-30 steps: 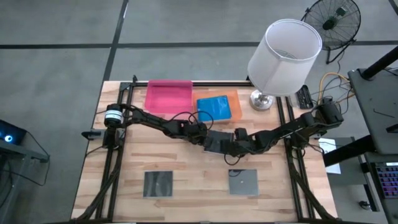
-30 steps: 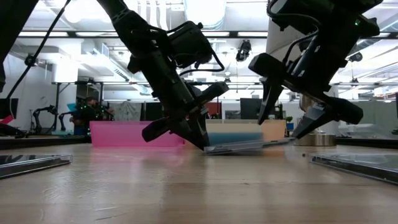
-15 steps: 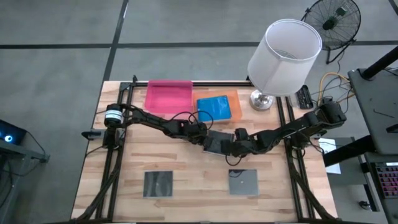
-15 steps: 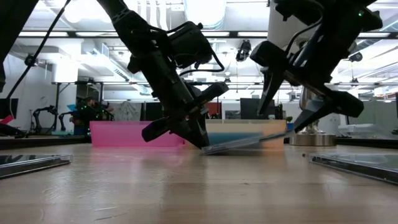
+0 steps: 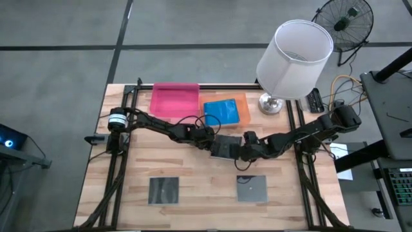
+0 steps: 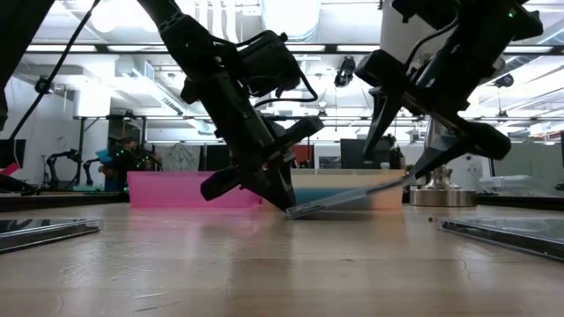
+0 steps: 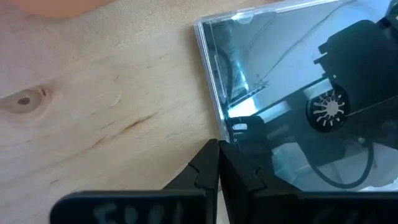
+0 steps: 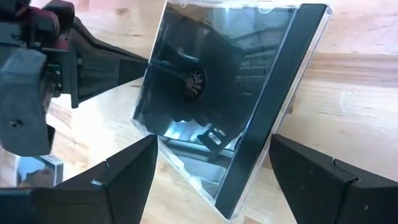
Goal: Pick & place jewel cases by type
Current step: Put the top black CD case into the pink bin
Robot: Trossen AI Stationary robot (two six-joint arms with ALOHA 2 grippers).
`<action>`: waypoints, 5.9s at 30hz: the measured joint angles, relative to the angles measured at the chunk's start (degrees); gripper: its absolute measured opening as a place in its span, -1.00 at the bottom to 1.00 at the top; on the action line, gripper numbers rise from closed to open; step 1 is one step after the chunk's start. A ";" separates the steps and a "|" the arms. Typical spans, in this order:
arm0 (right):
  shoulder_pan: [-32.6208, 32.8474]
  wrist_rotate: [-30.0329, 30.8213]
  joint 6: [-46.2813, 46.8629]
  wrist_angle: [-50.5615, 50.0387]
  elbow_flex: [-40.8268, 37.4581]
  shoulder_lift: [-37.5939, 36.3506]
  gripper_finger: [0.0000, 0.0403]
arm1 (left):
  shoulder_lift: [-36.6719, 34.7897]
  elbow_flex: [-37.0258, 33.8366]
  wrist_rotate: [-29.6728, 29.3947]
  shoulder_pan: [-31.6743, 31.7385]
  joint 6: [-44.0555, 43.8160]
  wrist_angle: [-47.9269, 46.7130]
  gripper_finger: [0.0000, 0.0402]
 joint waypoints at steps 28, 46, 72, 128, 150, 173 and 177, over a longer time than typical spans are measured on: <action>-0.08 6.90 -1.90 2.74 0.45 -4.62 0.47 | 0.00 0.00 0.28 0.19 -0.04 -0.19 -1.00; -0.87 6.84 -3.28 4.55 0.79 -3.58 0.47 | 0.15 0.10 1.11 0.12 0.00 1.24 -1.00; -0.81 6.51 -3.23 3.96 0.70 -3.64 -0.53 | 0.04 0.02 0.83 0.21 0.10 0.93 -1.00; -0.76 5.89 -25.31 1.83 5.50 -15.58 -0.82 | -21.77 -0.04 13.60 0.52 18.96 -9.70 -1.00; -0.81 6.86 -41.16 -8.64 22.68 -15.82 -0.83 | -41.43 -0.02 6.56 0.59 29.08 -9.60 -1.00; -0.76 6.95 -52.59 -8.62 31.89 -15.80 -0.83 | -53.04 0.07 3.02 0.58 34.53 -7.47 -0.48; -0.82 7.43 -55.18 -6.98 32.83 -15.70 -0.83 | -53.49 0.07 3.72 0.58 38.17 -6.75 -0.40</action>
